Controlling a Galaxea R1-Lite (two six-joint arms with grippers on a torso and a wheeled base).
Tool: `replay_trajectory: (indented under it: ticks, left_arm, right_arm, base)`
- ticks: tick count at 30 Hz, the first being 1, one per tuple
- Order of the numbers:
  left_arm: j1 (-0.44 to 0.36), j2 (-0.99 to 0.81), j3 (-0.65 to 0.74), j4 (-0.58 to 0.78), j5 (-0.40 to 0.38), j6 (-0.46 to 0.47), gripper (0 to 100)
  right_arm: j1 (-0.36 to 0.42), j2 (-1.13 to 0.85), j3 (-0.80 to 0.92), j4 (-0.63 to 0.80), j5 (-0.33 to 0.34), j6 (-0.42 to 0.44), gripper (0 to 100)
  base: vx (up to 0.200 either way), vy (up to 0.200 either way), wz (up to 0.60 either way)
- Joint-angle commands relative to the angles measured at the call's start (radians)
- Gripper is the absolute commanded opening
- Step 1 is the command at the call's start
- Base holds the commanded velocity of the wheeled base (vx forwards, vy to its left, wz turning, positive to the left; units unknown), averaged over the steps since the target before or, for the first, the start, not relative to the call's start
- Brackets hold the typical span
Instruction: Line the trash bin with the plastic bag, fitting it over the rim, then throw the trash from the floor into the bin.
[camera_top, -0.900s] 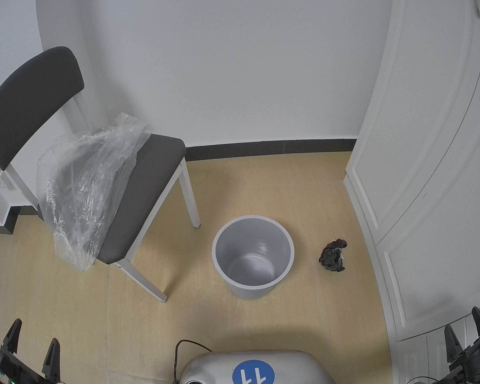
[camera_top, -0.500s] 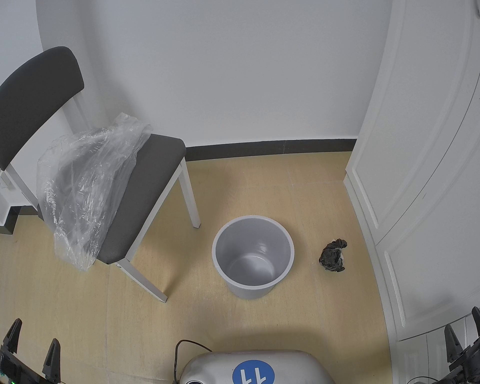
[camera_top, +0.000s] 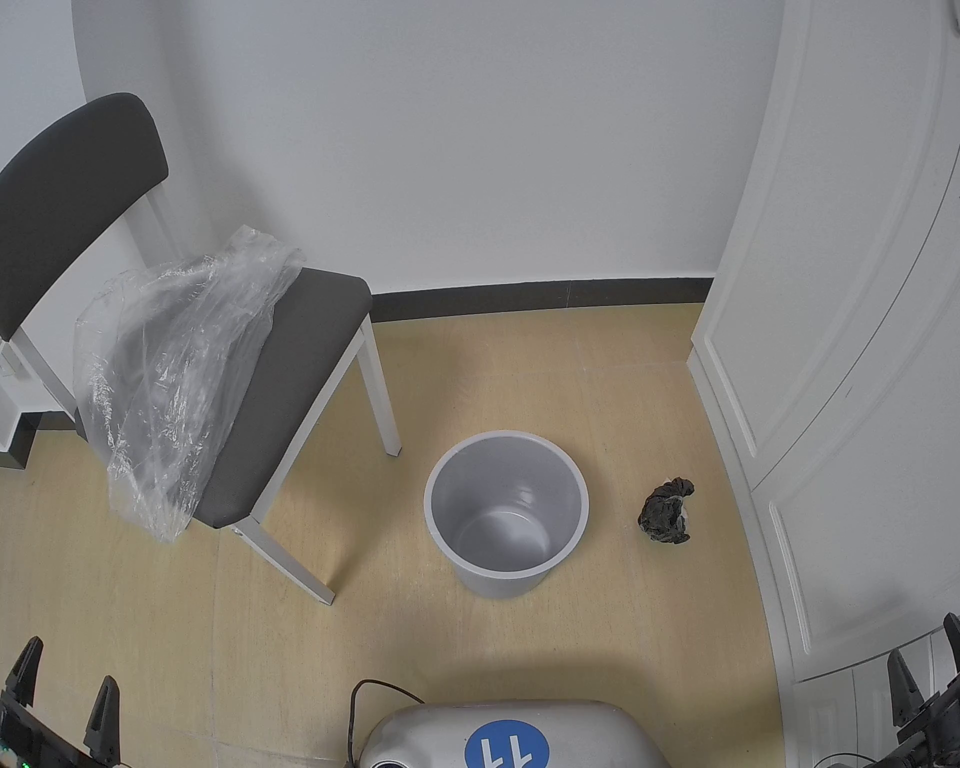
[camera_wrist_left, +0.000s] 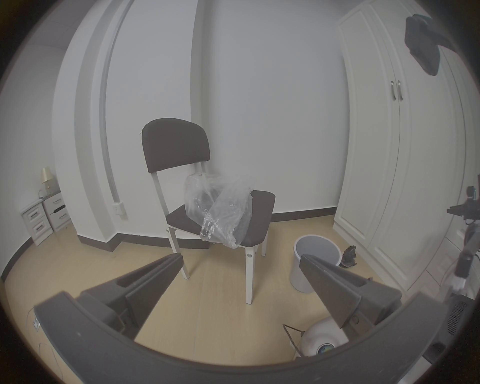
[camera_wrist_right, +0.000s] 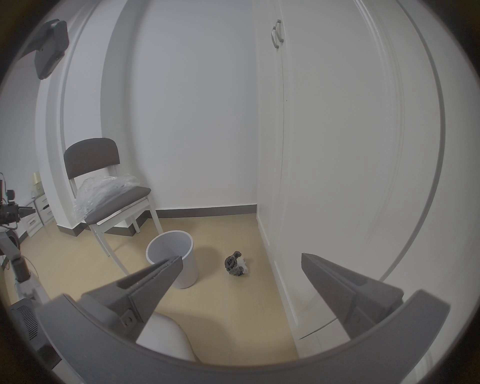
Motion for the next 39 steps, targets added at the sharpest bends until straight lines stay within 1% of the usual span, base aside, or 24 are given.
replay_trajectory:
  ticks: [1,5,9,11,12,13,15,16,17,19,20,21,22,25,27,29,30,31,32,33,34,35,36,39]
  left_arm:
    - [0.001,-0.016,0.018,-0.003,-0.006,0.018,100]
    - [0.001,-0.016,0.018,-0.006,-0.021,0.040,100]
    - [-0.001,-0.016,0.007,-0.025,-0.021,0.004,100]
    - [-0.001,-0.016,-0.085,-0.121,-0.033,-0.143,100]
    - [-0.001,-0.010,-0.134,-0.144,-0.047,-0.203,100]
    - [-0.004,-0.002,-0.176,-0.135,-0.065,-0.218,100]
    - [-0.007,0.010,-0.199,-0.108,-0.081,-0.207,100]
    - [-0.012,0.045,-0.214,-0.036,-0.085,-0.169,100]
    - [-0.012,0.070,-0.220,-0.008,-0.085,-0.147,100]
    - [-0.015,0.100,-0.231,0.004,-0.090,-0.137,100]
    - [-0.033,0.173,-0.246,0.004,-0.095,-0.129,100]
    - [-0.033,0.173,-0.246,0.004,-0.095,-0.129,100]
    - [-0.061,0.266,-0.271,0.000,-0.102,-0.103,100]
    - [-0.076,0.433,-0.314,-0.003,-0.099,-0.051,100]
    - [-0.074,0.525,-0.343,-0.020,-0.096,-0.045,100]
    - [-0.065,0.651,-0.378,-0.062,-0.095,-0.042,100]
    - [-0.065,0.659,-0.380,-0.065,-0.093,-0.042,100]
    - [-0.065,0.765,-0.409,-0.102,-0.067,-0.038,100]
    - [-0.065,0.772,-0.410,-0.105,-0.062,-0.038,100]
    - [-0.074,0.855,-0.439,-0.131,0.010,-0.029,100]
    - [-0.074,0.855,-0.439,-0.131,0.010,-0.029,100]
    - [-0.090,0.941,-0.461,-0.151,0.096,0.009,100]
    - [-0.100,0.982,-0.473,-0.163,0.139,0.034,100]
    - [-0.119,1.061,-0.502,-0.200,0.195,0.067,100]
  right_arm:
    - [0.002,-0.016,0.018,0.000,0.005,-0.012,100]
    - [-0.001,-0.016,0.016,-0.003,0.022,-0.043,100]
    - [0.002,-0.016,0.018,-0.006,0.019,-0.021,100]
    - [0.002,-0.016,0.008,-0.044,0.002,0.041,100]
    - [0.002,-0.016,-0.007,-0.100,0.007,0.066,100]
    - [0.006,-0.009,-0.050,-0.141,0.019,0.087,100]
    - [0.011,0.010,-0.094,-0.149,0.036,0.089,100]
    - [0.014,0.050,-0.146,-0.109,0.067,0.049,100]
    - [0.016,0.077,-0.162,-0.084,0.087,0.012,100]
    - [0.014,0.116,-0.182,-0.063,0.105,-0.023,100]
    - [0.014,0.197,-0.212,-0.054,0.122,-0.054,100]
    - [0.014,0.197,-0.212,-0.054,0.122,-0.054,100]
    - [0.014,0.298,-0.258,-0.061,0.125,-0.057,100]
    - [0.014,0.453,-0.361,-0.069,0.122,-0.044,100]
    - [0.011,0.538,-0.416,-0.086,0.117,-0.018,100]
    - [0.008,0.645,-0.487,-0.126,0.105,0.035,100]
    - [0.008,0.653,-0.492,-0.129,0.104,0.040,100]
    - [0.008,0.739,-0.535,-0.166,0.076,0.071,100]
    - [0.008,0.745,-0.538,-0.169,0.073,0.072,100]
    - [0.011,0.803,-0.565,-0.210,0.032,0.081,100]
    - [0.011,0.803,-0.565,-0.210,0.032,0.081,100]
    - [0.016,0.855,-0.585,-0.259,-0.018,0.087,100]
    - [0.017,0.880,-0.596,-0.291,-0.044,0.087,100]
    - [0.017,0.926,-0.599,-0.347,-0.097,0.091,100]
  base:
    - [0.000,0.000,0.00]
    - [0.000,0.000,0.00]
    - [0.000,0.000,0.00]
    - [0.000,0.000,0.00]
    - [0.000,0.000,0.00]
    - [0.000,0.000,0.00]
    - [0.000,0.000,0.00]
    - [0.000,0.000,0.00]
    - [0.000,0.000,0.00]
    - [0.000,0.000,0.00]
    - [0.000,0.000,0.00]
    - [0.000,0.000,0.00]
    - [0.000,0.000,0.00]
    - [0.000,0.000,0.00]
    - [0.000,0.000,0.00]
    - [0.000,0.000,0.00]
    - [0.000,0.000,0.00]
    - [0.000,0.000,0.00]
    - [0.000,0.000,0.00]
    - [0.000,0.000,0.00]
    - [0.000,0.000,0.00]
    - [0.000,0.000,0.00]
    - [0.000,0.000,0.00]
    - [0.000,0.000,0.00]
